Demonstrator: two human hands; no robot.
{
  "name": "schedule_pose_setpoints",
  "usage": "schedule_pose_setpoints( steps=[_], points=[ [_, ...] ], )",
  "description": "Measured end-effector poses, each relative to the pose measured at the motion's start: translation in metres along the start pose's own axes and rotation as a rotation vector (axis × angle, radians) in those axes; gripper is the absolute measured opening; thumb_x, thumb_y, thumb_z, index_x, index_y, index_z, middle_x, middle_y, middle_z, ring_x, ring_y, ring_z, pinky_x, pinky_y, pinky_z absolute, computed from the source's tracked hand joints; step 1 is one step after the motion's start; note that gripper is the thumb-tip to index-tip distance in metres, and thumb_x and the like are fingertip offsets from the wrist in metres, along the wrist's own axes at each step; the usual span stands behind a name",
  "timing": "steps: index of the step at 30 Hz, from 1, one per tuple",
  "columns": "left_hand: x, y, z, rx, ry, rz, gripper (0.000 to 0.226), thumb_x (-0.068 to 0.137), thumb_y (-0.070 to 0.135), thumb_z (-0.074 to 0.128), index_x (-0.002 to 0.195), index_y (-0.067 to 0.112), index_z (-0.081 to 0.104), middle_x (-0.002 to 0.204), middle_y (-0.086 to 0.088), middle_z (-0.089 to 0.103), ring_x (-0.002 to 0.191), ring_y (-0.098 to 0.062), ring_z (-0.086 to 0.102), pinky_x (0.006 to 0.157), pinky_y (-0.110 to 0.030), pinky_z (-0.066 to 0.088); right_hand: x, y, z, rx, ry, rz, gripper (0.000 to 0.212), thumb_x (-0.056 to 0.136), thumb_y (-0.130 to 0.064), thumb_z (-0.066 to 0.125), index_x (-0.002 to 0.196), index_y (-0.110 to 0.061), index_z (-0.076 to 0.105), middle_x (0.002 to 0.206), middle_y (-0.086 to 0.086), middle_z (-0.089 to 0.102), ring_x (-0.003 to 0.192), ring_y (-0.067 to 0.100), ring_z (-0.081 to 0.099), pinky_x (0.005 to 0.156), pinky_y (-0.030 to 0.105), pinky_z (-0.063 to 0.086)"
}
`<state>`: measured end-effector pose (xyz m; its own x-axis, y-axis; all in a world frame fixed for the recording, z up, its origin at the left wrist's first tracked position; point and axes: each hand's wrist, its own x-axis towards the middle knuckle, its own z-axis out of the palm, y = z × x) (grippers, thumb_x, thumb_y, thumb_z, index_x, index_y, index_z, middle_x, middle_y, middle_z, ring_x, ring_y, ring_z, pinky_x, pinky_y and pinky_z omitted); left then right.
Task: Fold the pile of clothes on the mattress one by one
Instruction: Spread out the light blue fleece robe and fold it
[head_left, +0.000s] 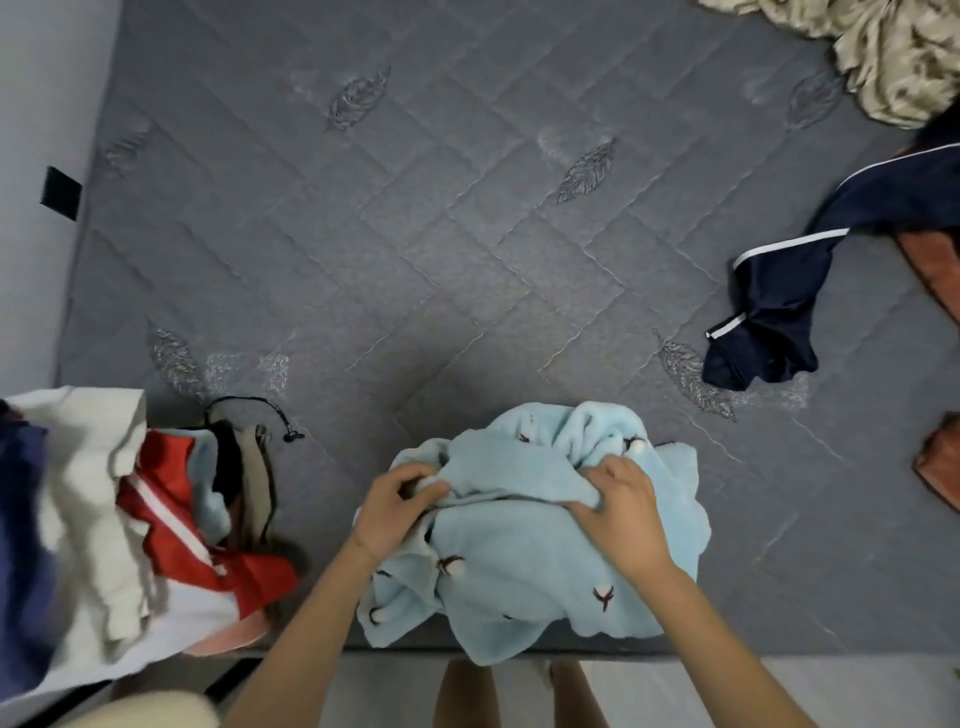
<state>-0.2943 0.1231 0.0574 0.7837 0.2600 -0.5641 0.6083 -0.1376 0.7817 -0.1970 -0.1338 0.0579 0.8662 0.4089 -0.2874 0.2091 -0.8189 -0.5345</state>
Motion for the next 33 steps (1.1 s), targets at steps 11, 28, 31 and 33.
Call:
schedule_pose_setpoints(
  steps=[11, 28, 31, 33],
  points=[
    [-0.062, -0.022, 0.057, 0.264, -0.202, 0.351, 0.008, 0.085, 0.018, 0.069, 0.080, 0.016, 0.074, 0.080, 0.011, 0.059, 0.081, -0.012, 0.050, 0.081, -0.025, 0.038, 0.020, -0.042, -0.011, 0.136, -0.050, -0.054, 0.078, 0.080, -0.053, 0.069, 0.145, -0.019, 0.040, 0.156, 0.006, 0.025, 0.145, 0.020, 0.017, 0.116, 0.021, 0.004],
    [-0.092, -0.019, 0.093, 0.370, -0.129, 0.393, 0.023, 0.088, 0.027, 0.055, 0.091, 0.017, 0.075, 0.090, 0.001, 0.061, 0.092, -0.011, 0.045, 0.093, -0.026, 0.033, 0.033, -0.019, -0.063, 0.236, 0.103, 0.178, 0.037, 0.088, -0.037, 0.067, 0.066, -0.010, 0.052, 0.057, 0.002, 0.050, 0.059, 0.022, 0.047, 0.058, 0.032, 0.036],
    [-0.083, 0.018, 0.076, 0.318, -0.058, 0.371, 0.011, 0.083, 0.004, 0.064, 0.086, 0.006, 0.074, 0.086, -0.010, 0.064, 0.084, -0.027, 0.056, 0.085, -0.042, 0.045, 0.042, -0.056, -0.111, 0.382, 0.161, 0.110, 0.050, 0.089, -0.030, 0.067, 0.059, -0.015, 0.029, 0.055, -0.002, 0.029, 0.056, 0.016, 0.028, 0.055, 0.031, 0.024],
    [-0.075, 0.049, 0.062, 0.298, -0.038, 0.376, 0.011, 0.084, -0.004, 0.065, 0.089, 0.001, 0.074, 0.087, -0.016, 0.065, 0.083, -0.034, 0.059, 0.083, -0.041, 0.047, 0.046, -0.081, -0.145, 0.466, 0.178, 0.063, 0.047, 0.089, -0.025, 0.067, 0.062, -0.010, 0.032, 0.060, 0.005, 0.028, 0.061, 0.016, 0.027, 0.058, 0.033, 0.023]
  ],
)
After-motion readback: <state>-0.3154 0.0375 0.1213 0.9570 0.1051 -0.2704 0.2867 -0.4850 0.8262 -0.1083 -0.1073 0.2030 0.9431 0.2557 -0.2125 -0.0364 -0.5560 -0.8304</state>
